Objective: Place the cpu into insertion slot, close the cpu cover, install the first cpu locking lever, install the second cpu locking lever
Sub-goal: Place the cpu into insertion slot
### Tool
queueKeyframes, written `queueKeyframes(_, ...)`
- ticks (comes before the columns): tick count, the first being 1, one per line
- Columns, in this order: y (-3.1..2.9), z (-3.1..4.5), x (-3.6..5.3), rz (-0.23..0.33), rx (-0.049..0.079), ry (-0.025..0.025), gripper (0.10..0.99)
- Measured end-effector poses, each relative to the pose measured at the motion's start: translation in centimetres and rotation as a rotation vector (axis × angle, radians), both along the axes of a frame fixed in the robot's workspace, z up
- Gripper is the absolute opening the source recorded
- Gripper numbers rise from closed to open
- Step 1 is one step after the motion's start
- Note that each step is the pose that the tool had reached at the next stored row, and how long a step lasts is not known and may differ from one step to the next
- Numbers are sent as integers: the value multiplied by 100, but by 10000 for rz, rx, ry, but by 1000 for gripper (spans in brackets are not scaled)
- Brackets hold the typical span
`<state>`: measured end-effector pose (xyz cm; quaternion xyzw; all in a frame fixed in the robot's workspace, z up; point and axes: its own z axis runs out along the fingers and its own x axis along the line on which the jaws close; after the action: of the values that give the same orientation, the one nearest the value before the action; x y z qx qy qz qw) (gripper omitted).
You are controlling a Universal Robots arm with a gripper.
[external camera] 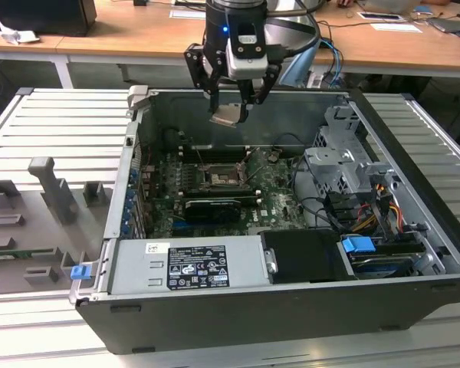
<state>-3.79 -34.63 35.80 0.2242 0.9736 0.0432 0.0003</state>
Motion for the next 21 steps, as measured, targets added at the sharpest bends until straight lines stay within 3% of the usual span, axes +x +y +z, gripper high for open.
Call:
queueKeyframes(8, 0, -6, 0, -500, 0, 0, 533)
queueKeyframes(21, 0, -32, 0, -2183, -25, -3, 533)
